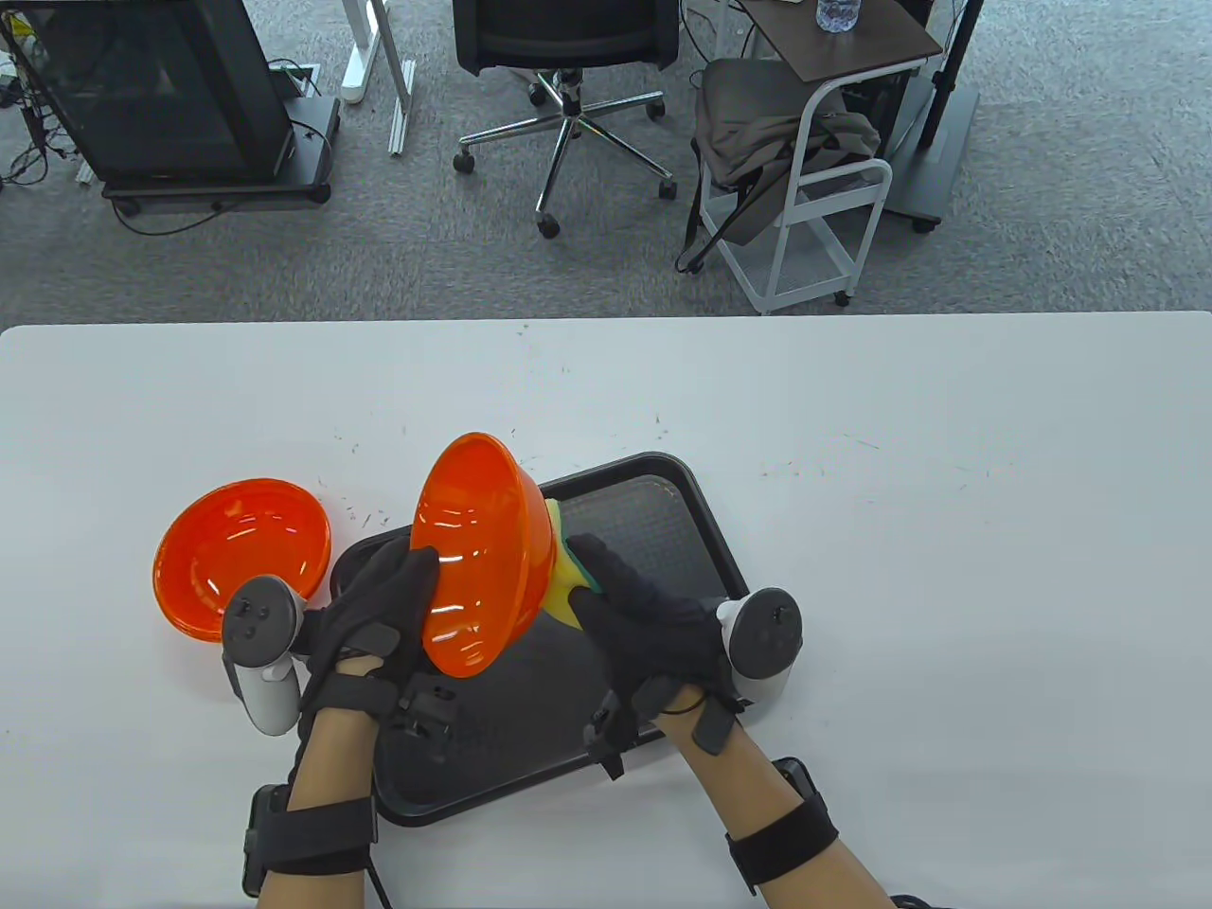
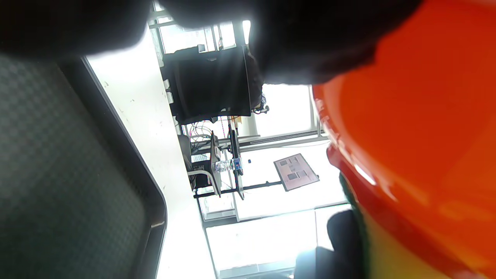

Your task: Wipe bowl with sponge

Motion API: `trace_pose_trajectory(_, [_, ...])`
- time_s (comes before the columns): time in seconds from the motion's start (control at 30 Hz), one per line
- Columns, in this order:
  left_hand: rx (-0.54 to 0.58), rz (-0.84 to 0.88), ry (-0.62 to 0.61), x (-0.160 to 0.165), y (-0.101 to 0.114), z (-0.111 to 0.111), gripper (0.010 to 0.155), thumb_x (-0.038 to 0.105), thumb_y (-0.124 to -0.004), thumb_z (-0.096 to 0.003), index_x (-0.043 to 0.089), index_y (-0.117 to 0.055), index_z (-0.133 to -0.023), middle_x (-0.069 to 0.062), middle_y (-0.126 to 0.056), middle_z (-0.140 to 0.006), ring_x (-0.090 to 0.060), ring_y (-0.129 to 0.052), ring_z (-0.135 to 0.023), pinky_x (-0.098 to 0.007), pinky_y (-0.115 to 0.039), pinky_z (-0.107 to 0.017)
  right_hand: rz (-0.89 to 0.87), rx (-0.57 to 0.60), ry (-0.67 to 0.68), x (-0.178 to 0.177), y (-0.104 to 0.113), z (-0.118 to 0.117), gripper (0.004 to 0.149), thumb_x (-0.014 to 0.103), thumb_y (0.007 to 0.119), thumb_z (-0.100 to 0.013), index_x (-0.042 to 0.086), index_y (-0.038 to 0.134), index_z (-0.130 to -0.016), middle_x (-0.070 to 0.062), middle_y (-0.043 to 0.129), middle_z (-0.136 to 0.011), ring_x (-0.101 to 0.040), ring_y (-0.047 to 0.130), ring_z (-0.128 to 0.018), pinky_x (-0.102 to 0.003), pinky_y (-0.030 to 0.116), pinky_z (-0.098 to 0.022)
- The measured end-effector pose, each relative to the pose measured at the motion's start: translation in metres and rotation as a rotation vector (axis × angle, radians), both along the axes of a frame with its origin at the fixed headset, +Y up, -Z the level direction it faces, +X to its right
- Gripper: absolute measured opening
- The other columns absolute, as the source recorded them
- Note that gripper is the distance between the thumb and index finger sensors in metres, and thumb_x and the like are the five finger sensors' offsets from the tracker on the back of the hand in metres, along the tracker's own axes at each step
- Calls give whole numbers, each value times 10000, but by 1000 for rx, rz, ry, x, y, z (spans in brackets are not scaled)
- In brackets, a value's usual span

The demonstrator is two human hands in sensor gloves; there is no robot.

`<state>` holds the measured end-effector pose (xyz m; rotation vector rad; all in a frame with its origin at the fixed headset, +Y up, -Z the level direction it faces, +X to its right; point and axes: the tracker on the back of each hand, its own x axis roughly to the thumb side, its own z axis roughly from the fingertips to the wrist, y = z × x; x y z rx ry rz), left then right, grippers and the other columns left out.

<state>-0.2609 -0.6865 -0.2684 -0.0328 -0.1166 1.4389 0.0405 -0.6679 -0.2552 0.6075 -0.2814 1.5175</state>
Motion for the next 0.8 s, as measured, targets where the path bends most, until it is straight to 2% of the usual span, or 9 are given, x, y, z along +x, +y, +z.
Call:
trace_pose_trajectory(0.2, [21,23,-81,16,5,3,534,492,-746,-542,65,-747,-861,101,-976,-285,-24,-909,41,-281,-908,-48,45,31,-99,3,1,2,472,298,753,-557,128,602,-970,-221,822,-920,-380,915,-682,-575,742,-487])
trace_pose_trajectory(0.3, [43,40,-116,24,9,6,534,492,-743,-544,64,-742,-864,102,-975,-289,-25,-911,24,-282,-908,-51,50,6,-70,2,-2,0,473,298,747,-559,138,593,-976,-221,804,-937,-381,911,-690,-577,740,-489])
trace_pose_trajectory(0.53, [70,65,-76,23,10,7,537,491,-737,-546,65,-728,-874,100,-972,-292,-25,-911,25,-282,-908,-53,90,-51,29,-8,-9,-1,478,293,752,-554,104,597,-964,-234,828,-907,-374,929,-666,-574,749,-480])
trace_pose_trajectory(0.67, [82,87,2,11,11,8,538,490,-738,-546,68,-723,-879,97,-971,-293,-27,-911,24,-284,-908,-55,105,-79,125,-20,-13,1,480,295,754,-554,90,597,-959,-238,838,-893,-369,939,-653,-573,754,-475])
trace_pose_trajectory(0.8, [71,63,83,-2,10,8,536,488,-741,-545,70,-725,-879,97,-971,-292,-28,-910,24,-285,-907,-56,108,-80,149,-24,-13,3,485,296,757,-553,73,598,-953,-246,845,-880,-366,947,-642,-570,758,-472])
